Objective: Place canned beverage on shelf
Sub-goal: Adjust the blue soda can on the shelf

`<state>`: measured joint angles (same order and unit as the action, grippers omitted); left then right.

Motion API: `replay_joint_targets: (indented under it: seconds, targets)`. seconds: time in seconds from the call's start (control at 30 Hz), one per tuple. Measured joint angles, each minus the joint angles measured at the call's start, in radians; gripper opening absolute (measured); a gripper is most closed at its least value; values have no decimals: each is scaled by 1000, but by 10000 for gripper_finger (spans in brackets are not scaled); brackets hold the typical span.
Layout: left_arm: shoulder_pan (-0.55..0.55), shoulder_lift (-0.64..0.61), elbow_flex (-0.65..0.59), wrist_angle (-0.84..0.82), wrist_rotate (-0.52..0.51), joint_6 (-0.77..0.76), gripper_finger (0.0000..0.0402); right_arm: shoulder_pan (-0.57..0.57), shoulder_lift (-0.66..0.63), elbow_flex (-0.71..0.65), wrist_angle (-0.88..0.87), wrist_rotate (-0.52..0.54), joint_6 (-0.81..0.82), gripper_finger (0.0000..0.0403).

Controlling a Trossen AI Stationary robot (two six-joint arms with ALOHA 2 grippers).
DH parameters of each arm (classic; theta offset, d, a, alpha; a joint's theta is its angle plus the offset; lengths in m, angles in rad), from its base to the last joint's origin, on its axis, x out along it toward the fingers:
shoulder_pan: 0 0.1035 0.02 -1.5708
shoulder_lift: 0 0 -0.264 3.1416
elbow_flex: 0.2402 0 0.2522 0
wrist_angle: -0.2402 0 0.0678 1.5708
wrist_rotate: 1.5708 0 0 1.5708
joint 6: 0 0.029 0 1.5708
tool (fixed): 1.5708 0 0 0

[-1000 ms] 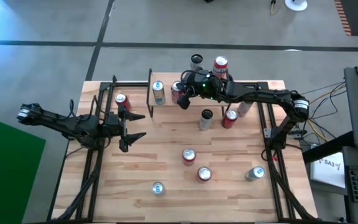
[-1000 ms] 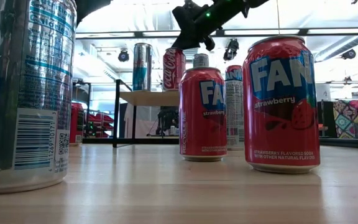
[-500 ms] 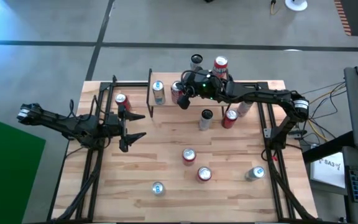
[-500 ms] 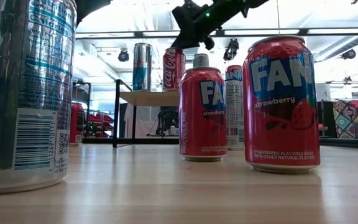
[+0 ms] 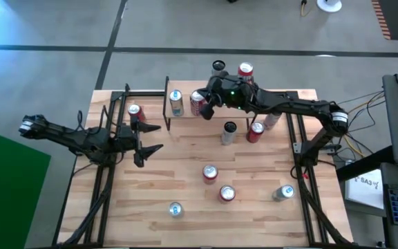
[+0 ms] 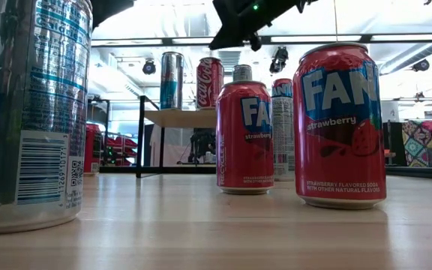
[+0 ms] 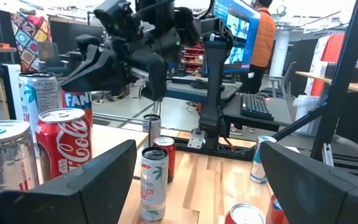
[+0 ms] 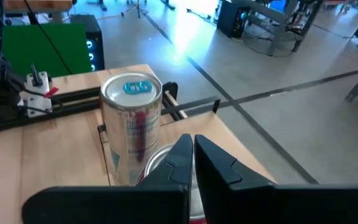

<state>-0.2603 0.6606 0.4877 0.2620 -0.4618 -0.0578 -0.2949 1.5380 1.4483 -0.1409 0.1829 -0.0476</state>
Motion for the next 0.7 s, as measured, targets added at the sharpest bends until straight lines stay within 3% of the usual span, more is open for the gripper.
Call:
replay_joint_targets:
  seconds: [0.23, 0.7]
  targets:
    - [0, 35, 5, 68, 0, 27, 327, 30, -66, 0, -53, -1, -5, 9]
    - [17, 108, 151, -1, 0, 200, 327, 109, -176, 0, -206, -1, -1, 9]
